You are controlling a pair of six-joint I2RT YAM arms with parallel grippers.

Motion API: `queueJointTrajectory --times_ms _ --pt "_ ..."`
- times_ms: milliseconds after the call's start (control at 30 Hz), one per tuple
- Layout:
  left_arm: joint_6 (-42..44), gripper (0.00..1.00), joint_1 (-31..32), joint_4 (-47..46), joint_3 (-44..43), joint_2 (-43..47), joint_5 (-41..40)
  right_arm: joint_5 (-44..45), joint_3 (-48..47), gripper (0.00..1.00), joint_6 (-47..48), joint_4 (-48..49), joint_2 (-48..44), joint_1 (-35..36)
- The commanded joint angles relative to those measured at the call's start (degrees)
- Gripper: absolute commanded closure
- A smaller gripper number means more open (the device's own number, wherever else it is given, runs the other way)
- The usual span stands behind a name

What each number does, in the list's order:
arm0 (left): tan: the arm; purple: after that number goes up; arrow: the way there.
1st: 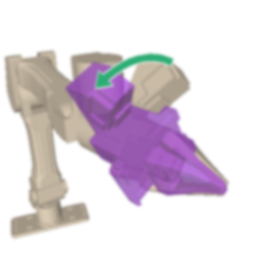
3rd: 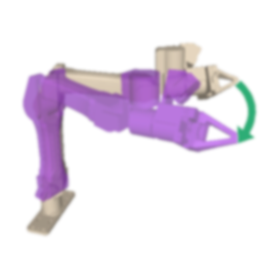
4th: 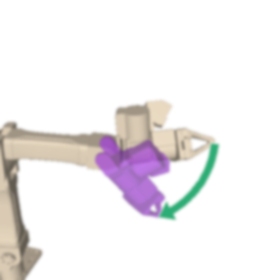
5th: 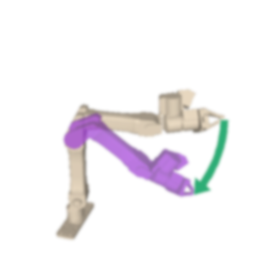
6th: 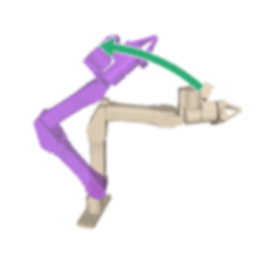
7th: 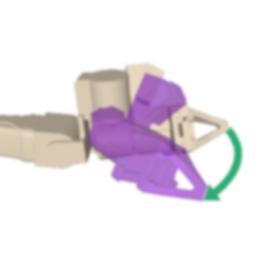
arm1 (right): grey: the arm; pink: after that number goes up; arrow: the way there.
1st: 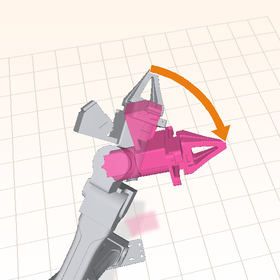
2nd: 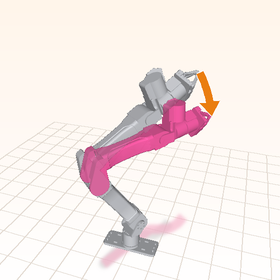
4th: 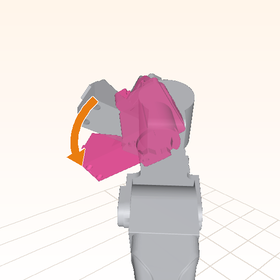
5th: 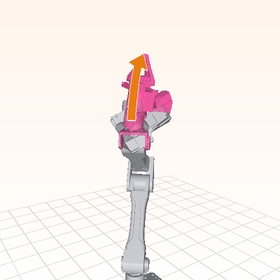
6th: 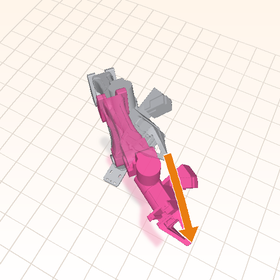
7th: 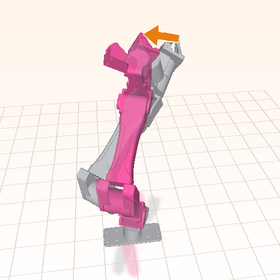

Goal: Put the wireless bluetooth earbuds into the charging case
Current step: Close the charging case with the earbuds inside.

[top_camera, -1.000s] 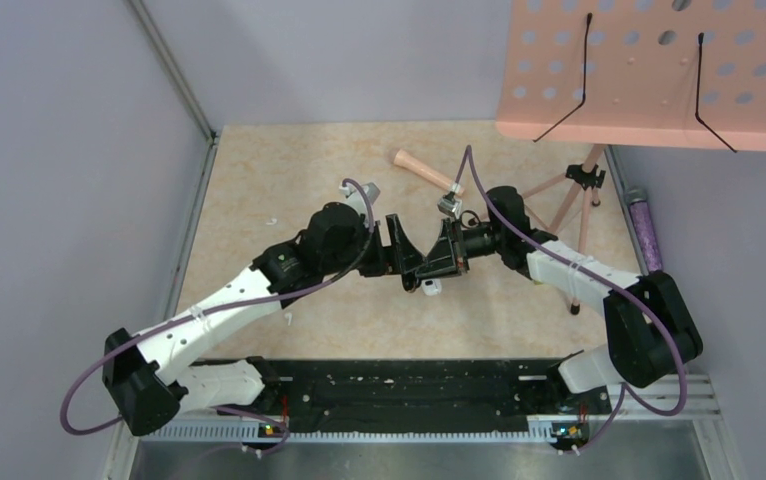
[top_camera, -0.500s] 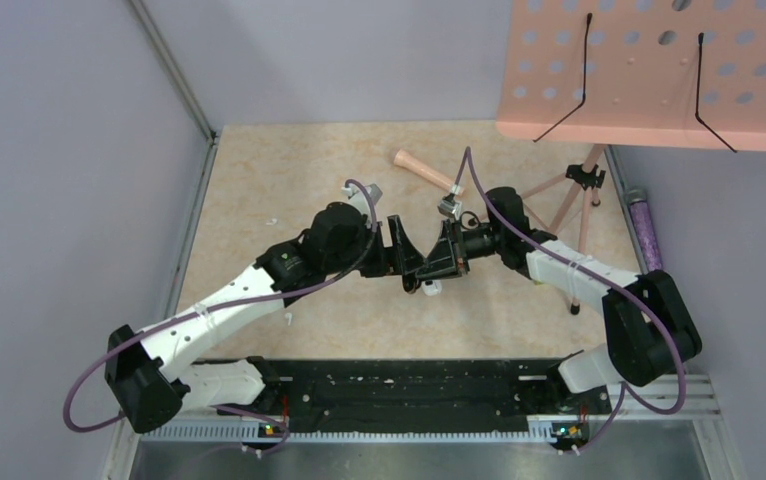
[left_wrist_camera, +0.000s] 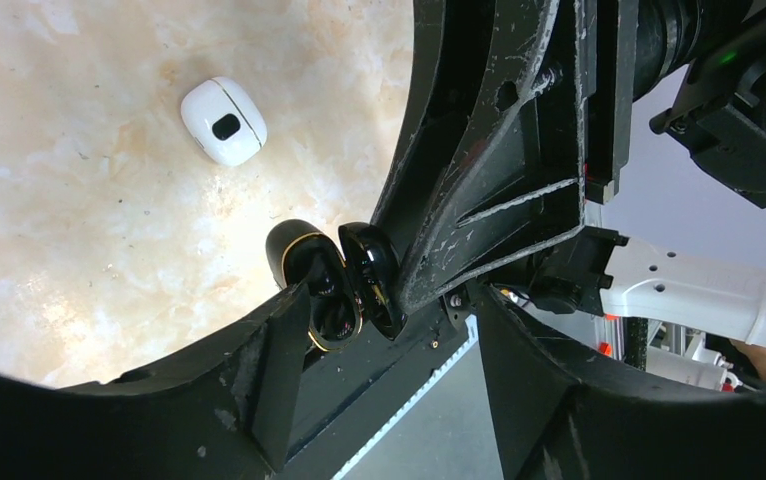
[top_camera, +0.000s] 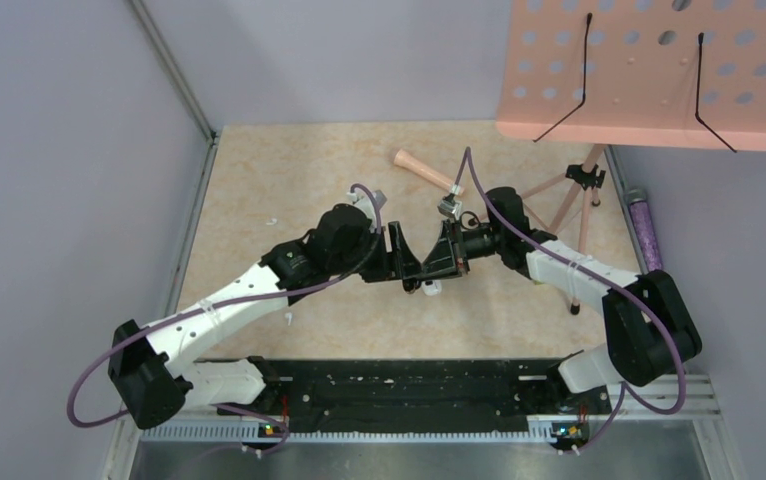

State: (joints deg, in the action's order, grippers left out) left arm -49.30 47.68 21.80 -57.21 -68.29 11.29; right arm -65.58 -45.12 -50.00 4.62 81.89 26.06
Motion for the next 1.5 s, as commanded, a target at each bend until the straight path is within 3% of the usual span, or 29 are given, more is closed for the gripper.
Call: queueJointTrajectory --times_ms 0,267,433,567,733,1033,1467 --pt "-0.4 0.34 0.3 -0.7 -1.8 0.1 0.8 -0.3 -2.1 1.00 0.7 1.6 -0.4 -0.2" --pt "2.7 0.30 0.3 3.3 -5.2 3.3 -3.7 0.4 -2.2 1.00 2.4 -0.1 -0.4 -0.2" --pt "6.4 0.13 0.1 7.9 -9.4 5.9 -8.0 3.8 -2.2 1.00 3.3 0.0 0.5 -0.2" --pt "7.5 0.11 -0.7 11.8 -10.5 8.0 -16.5 4.9 -2.3 1.00 -0.2 6.6 3.9 0.1" --pt "2.8 0.11 -5.5 10.5 -5.2 14.2 -22.8 6.1 -7.6 1.00 -4.7 15.6 12.6 1.9" --pt "-0.7 0.11 -11.2 12.2 -2.4 19.0 -23.8 5.7 -24.5 1.00 -12.5 25.0 35.4 7.4" --pt "-0.8 0.11 -11.6 12.2 -1.5 18.6 -22.6 12.7 -31.0 1.00 3.0 0.6 42.8 7.3"
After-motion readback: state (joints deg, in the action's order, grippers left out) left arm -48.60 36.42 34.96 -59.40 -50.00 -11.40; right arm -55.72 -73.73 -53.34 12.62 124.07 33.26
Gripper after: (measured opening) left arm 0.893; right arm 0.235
